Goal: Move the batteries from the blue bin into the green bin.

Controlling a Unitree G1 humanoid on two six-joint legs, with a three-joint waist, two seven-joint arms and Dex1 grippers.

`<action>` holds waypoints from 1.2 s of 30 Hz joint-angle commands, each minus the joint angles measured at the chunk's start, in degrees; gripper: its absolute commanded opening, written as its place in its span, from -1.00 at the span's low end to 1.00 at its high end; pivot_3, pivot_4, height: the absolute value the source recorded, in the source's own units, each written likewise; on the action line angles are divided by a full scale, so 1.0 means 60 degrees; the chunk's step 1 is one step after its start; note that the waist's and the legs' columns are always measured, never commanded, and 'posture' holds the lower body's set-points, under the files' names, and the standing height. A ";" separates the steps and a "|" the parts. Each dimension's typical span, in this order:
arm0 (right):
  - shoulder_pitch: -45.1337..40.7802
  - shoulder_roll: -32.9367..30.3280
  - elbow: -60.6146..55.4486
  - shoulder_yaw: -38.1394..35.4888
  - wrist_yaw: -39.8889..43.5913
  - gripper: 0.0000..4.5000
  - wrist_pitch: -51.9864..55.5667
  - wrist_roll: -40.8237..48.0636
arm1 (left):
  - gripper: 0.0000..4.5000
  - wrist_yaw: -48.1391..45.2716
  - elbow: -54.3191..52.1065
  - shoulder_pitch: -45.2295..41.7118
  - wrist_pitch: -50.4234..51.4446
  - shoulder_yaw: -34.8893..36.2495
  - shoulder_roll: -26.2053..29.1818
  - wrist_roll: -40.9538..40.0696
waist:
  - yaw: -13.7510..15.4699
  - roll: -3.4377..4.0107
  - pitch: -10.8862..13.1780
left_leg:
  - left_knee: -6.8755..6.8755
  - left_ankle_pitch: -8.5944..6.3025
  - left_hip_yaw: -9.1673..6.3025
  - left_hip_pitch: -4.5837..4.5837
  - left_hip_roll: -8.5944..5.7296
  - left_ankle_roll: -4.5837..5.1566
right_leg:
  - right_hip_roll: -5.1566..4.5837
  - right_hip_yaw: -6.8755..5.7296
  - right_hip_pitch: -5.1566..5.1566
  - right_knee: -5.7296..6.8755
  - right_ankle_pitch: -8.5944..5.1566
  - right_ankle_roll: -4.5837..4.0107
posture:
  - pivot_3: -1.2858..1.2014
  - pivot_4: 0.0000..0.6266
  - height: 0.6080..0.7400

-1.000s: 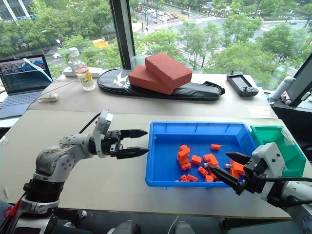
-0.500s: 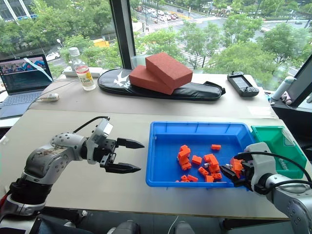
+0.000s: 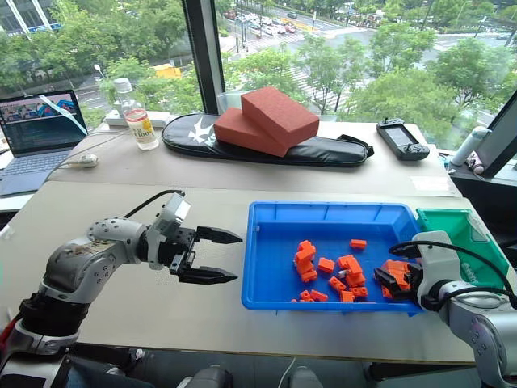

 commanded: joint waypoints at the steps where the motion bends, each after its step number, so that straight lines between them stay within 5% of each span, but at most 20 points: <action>1: -0.0108 -0.0044 -0.0064 0.0030 0.0016 0.69 -0.0034 -0.0256 | 1.00 0.0080 -0.0357 -0.0128 0.0079 0.0168 0.0016 -0.0210 | -0.0004 0.0000 0.0000 | 0.0000 0.0000 0.0000 0.0000 -0.0001 0.0000 | 0.0000 0.0000 0.0000 0.0000 0.0000 0.0000 | 0.03 -0.52 1.00; 8: -0.0215 -0.0050 -0.0161 0.0117 0.0112 -0.33 0.0000 -0.0376 | 1.00 0.0228 -0.0436 -0.0035 0.0081 0.0146 0.0003 -0.0282 | -0.0002 0.0000 0.0000 | -0.0002 0.0000 -0.0001 0.0001 -0.0001 0.0000 | 0.0000 0.0000 0.0000 0.0000 0.0000 0.0000 | 0.03 -0.52 1.00; 16: -0.0471 -0.0280 -0.0485 -0.0360 0.0353 -0.36 0.0069 -0.0326 | 1.00 0.0298 -0.0389 -0.0082 0.0078 0.0120 -0.0026 -0.0272 | -0.0005 0.0000 0.0000 | -0.0002 0.0000 0.0000 0.0001 0.0000 0.0000 | 0.0000 0.0000 0.0000 0.0001 0.0000 0.0000 | 0.03 -0.52 1.00; 21: -0.2190 -0.0352 -0.1017 -0.1359 0.0722 -0.36 0.0245 0.0499 | 1.00 0.0309 -0.0323 -0.0118 0.0033 0.0086 -0.0054 -0.0218 | -0.0042 0.0014 0.0009 | -0.0001 0.0000 0.0002 0.0003 0.0001 0.0000 | 0.0001 0.0002 -0.0002 0.0005 0.0000 -0.0001 | 0.03 -0.52 1.00; 26: -0.4066 0.0491 -0.0747 0.0590 0.0771 -0.36 0.0552 0.1037 | 1.00 0.0395 -0.0344 -0.0145 0.0002 -0.0011 -0.0171 -0.0151 | -0.0131 0.0012 0.0015 | -0.0008 0.0000 -0.0007 0.0011 0.0013 0.0000 | 0.0014 -0.0002 0.0000 0.0005 0.0001 -0.0003 | 0.03 -0.52 1.00; 36: -0.4834 0.0810 0.1341 0.4358 0.1216 -0.36 -0.1092 -0.0577 | 1.00 0.0594 -0.0412 -0.0169 0.0029 -0.0006 -0.0308 -0.0136 | -0.0085 0.0015 0.0020 | -0.0013 0.0001 -0.0030 -0.0027 -0.0007 0.0000 | 0.0000 -0.0009 -0.0022 0.0001 0.0001 -0.0007 | 0.03 -0.52 1.00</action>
